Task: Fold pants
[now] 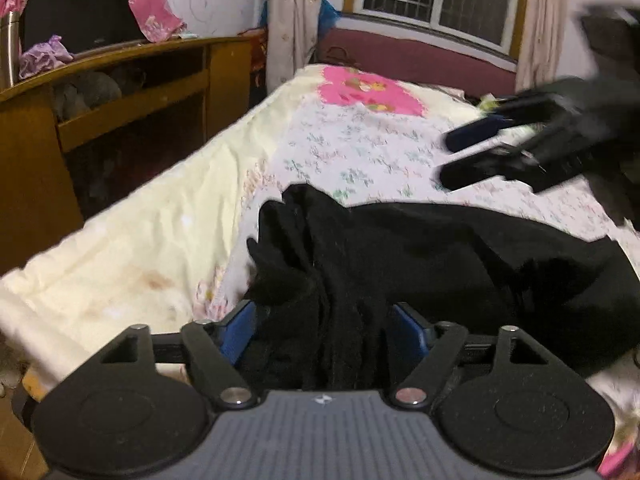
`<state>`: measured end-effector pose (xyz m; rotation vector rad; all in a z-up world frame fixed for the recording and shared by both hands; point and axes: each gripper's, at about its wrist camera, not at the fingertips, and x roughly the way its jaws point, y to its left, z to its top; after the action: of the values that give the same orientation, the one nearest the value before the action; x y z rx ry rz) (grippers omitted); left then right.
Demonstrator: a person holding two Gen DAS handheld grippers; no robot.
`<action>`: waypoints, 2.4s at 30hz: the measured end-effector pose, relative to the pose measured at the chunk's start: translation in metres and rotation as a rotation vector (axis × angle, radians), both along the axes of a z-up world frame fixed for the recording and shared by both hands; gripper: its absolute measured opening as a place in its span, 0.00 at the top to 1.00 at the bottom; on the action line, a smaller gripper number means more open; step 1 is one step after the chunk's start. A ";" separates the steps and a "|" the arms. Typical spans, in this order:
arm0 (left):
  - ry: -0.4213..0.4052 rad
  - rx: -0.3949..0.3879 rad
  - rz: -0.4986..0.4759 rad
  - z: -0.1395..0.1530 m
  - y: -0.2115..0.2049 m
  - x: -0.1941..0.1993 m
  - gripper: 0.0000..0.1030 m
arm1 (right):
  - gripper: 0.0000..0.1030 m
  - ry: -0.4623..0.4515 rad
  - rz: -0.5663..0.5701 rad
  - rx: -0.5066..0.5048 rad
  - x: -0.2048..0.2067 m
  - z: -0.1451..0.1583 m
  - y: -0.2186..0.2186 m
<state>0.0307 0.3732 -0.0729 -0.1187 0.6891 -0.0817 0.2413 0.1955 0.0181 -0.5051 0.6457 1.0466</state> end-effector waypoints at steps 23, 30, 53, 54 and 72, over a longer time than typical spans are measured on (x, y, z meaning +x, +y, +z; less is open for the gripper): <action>-0.116 -0.070 0.017 -0.007 0.020 -0.021 0.17 | 0.35 0.403 -0.248 -0.205 0.007 -0.081 0.145; -0.075 -0.108 0.122 -0.015 0.012 -0.009 0.07 | 0.82 0.493 -0.269 -0.145 0.031 -0.075 0.118; -0.057 0.054 0.146 0.027 -0.032 0.007 0.37 | 1.00 0.625 -0.347 0.257 0.033 -0.025 0.003; -0.054 0.068 0.176 0.026 -0.027 0.009 0.36 | 1.00 0.609 -0.355 0.245 0.032 -0.029 0.003; -0.062 0.017 0.154 0.011 -0.015 -0.011 0.30 | 0.52 0.513 -0.310 -0.142 0.021 -0.089 0.125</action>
<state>0.0198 0.3585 -0.0623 -0.1518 0.6170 0.0679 0.2620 0.3209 -0.0713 -0.2422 1.2183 0.8386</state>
